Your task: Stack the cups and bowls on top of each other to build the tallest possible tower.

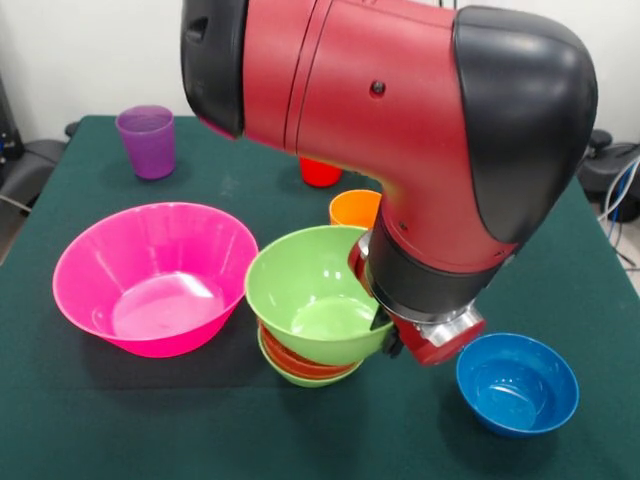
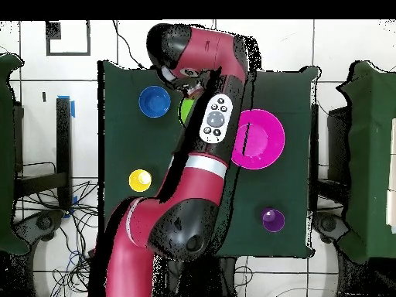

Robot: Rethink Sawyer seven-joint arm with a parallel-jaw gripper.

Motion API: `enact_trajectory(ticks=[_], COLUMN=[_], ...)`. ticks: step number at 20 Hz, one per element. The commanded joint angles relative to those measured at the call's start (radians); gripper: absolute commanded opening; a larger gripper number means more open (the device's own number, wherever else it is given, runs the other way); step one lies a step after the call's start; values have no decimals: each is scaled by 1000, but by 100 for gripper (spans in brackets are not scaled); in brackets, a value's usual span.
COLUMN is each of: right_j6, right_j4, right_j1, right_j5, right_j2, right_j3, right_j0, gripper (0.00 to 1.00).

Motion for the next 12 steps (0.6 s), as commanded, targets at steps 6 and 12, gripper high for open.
enact_trajectory(ticks=[6, 12], right_j6=[49, 12], right_j4=[58, 40], right_j1=[48, 28], right_j5=[88, 113], right_j2=[-18, -15], right_j3=[-50, -23], right_j0=[-29, -21], gripper=[0, 0])
